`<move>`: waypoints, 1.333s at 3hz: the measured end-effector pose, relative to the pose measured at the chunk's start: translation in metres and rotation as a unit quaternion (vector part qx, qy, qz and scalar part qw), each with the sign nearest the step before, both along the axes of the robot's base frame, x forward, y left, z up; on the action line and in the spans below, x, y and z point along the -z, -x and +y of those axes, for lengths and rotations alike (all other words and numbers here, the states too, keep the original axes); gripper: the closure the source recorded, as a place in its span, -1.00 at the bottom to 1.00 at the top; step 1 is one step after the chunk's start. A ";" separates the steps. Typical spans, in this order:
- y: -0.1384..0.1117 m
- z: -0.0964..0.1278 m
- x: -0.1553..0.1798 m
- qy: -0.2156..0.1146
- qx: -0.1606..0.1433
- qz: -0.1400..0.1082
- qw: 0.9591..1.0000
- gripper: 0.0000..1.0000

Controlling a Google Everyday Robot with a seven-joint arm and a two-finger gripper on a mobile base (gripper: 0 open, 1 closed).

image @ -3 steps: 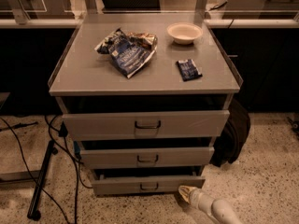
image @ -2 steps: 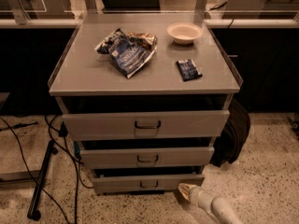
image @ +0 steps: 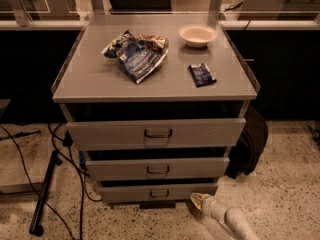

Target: Close bottom drawer

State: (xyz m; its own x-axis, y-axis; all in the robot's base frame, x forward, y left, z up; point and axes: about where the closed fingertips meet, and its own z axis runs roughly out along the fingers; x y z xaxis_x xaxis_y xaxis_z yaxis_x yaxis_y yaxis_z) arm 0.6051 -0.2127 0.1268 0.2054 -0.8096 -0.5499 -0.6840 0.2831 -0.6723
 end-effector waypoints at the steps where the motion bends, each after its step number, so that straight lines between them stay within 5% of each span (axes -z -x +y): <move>1: 0.002 0.000 0.000 0.000 0.000 0.000 1.000 1.00; 3: 0.031 0.013 -0.002 -0.020 -0.046 0.061 0.997 1.00; 4: 0.064 0.016 -0.001 -0.028 -0.073 0.124 0.989 1.00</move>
Offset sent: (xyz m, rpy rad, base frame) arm -0.0257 0.0146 0.0101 0.0567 0.1210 0.1101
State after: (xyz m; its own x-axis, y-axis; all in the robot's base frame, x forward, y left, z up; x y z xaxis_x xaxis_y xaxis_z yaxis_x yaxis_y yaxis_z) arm 0.5414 -0.1963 0.1277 0.1707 -0.7483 -0.6410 -0.8627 0.2007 -0.4641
